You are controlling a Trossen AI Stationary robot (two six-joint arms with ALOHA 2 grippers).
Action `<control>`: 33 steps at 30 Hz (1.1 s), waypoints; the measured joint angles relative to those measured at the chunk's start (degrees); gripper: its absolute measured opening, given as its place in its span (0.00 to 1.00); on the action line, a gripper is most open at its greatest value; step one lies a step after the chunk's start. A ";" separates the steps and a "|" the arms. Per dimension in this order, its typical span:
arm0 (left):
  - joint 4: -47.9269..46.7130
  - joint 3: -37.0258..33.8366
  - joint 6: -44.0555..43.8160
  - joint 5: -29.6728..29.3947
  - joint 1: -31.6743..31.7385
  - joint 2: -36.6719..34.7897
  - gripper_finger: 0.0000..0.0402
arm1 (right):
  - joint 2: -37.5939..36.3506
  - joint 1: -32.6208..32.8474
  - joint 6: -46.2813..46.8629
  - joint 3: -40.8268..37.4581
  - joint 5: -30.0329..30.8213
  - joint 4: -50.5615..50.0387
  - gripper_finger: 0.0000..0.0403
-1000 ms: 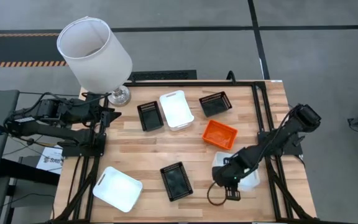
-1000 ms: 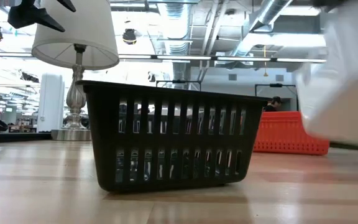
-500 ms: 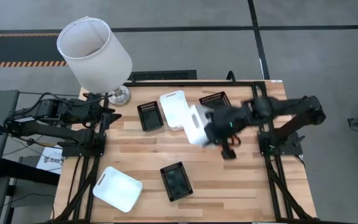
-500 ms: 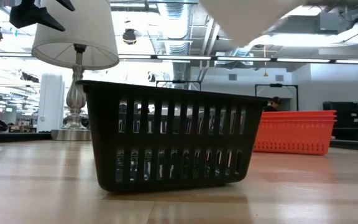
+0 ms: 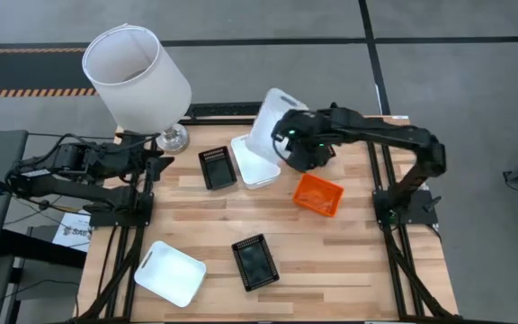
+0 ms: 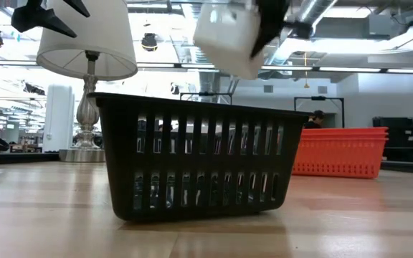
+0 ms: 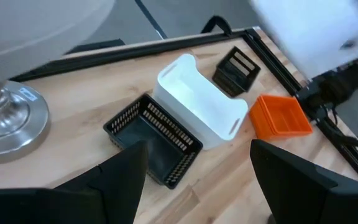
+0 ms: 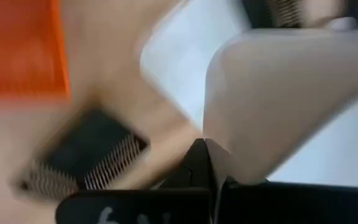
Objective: Stack baskets by color
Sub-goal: Stack the bottom right white bin on the top white bin
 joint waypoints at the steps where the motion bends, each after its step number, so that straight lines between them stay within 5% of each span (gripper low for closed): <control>1: 0.00 0.00 -0.53 -0.71 0.00 0.00 0.68 | 1.33 -0.25 -4.05 0.00 2.65 -0.72 0.00; 6: -0.07 0.00 -4.11 -3.08 0.00 0.00 0.68 | 6.96 -0.87 -17.62 0.00 10.63 -0.11 0.00; 14: -0.08 0.00 -6.25 -5.22 0.00 0.00 0.68 | 14.27 -1.98 -26.07 0.00 11.02 5.99 0.00; 33: -0.14 0.00 -5.46 -7.98 0.00 0.00 0.68 | 16.64 -1.94 -27.12 -6.31 7.42 10.20 0.00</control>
